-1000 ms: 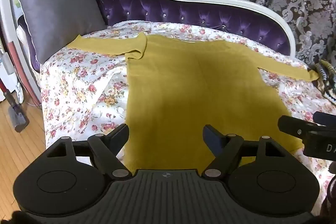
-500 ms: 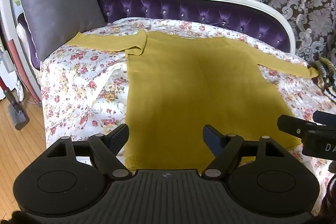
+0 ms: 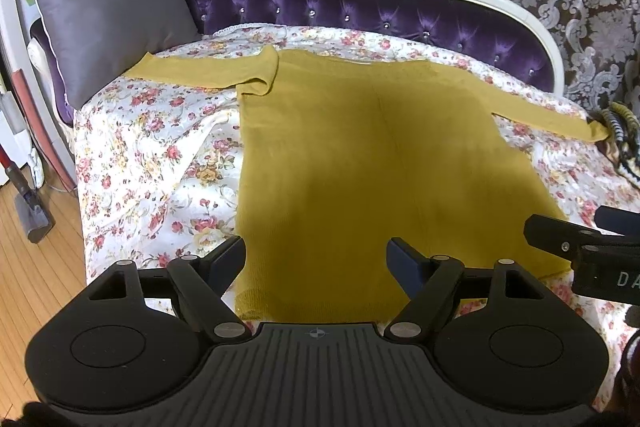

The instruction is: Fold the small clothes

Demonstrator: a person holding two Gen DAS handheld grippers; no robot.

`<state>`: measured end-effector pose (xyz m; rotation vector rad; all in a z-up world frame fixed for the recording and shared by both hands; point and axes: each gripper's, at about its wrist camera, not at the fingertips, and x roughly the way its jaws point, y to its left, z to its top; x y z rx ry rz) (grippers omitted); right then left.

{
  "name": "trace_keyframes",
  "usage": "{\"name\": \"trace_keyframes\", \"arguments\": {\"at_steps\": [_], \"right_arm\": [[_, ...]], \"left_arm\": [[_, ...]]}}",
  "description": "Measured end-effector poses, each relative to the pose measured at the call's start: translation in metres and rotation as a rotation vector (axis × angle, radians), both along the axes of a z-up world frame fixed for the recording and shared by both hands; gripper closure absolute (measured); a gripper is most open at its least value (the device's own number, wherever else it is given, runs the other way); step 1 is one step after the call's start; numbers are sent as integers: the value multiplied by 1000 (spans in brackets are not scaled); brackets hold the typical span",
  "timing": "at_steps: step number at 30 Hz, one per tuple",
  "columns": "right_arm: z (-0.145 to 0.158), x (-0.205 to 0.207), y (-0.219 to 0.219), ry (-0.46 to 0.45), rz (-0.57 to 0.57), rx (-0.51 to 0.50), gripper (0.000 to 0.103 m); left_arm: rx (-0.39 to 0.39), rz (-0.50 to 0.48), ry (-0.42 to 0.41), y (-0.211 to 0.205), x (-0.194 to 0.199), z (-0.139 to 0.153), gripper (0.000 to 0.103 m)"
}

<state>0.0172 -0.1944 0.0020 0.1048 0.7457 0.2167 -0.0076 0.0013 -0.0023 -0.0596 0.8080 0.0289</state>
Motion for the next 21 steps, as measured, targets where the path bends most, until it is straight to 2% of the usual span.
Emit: {"name": "trace_keyframes", "arguments": {"at_steps": [8, 21], "right_arm": [[-1, 4, 3, 10, 4, -6, 1], [-9, 11, 3, 73, -5, -13, 1]], "left_arm": [[-5, 0, 22, -1, 3, -3, 27], [-25, -7, 108, 2, 10, -17, 27]]}}
